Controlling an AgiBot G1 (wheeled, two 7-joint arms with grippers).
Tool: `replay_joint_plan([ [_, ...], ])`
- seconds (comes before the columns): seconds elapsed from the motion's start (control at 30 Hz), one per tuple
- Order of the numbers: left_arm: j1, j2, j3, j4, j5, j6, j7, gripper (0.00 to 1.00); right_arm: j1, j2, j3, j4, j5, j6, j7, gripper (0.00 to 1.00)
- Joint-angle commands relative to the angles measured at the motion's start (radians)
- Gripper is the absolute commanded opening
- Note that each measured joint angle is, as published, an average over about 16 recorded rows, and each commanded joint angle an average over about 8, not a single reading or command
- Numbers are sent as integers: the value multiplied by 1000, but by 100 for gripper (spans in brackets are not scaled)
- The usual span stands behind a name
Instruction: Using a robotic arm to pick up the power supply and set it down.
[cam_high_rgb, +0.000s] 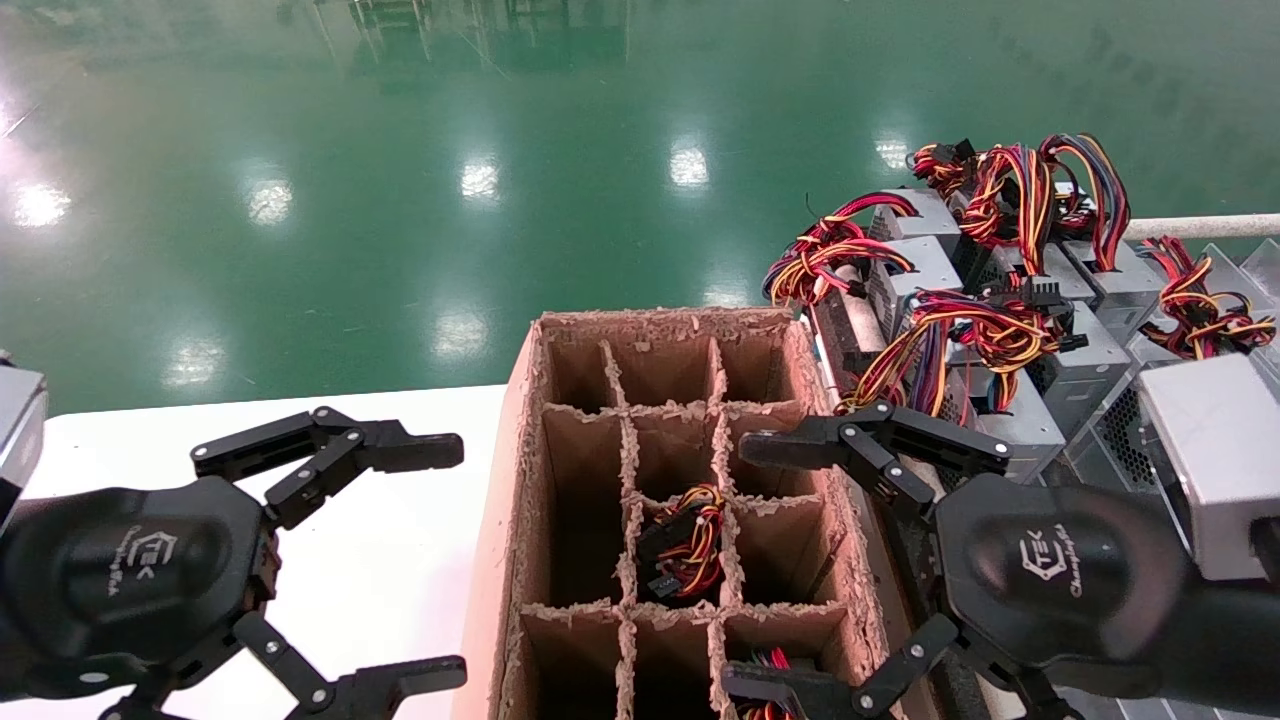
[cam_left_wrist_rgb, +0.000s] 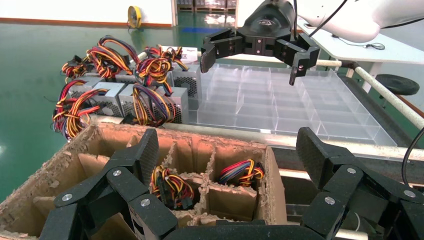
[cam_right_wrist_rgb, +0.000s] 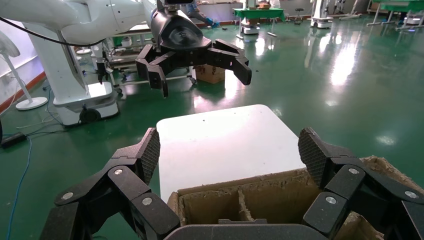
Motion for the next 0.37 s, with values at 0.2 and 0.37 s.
replay_joint_plan([
  [0.2, 0, 0, 0, 0, 0, 0, 0, 100, 0, 0, 0, 0, 0, 0, 0, 100],
  [0.37, 0, 0, 0, 0, 0, 0, 0, 100, 0, 0, 0, 0, 0, 0, 0, 100],
])
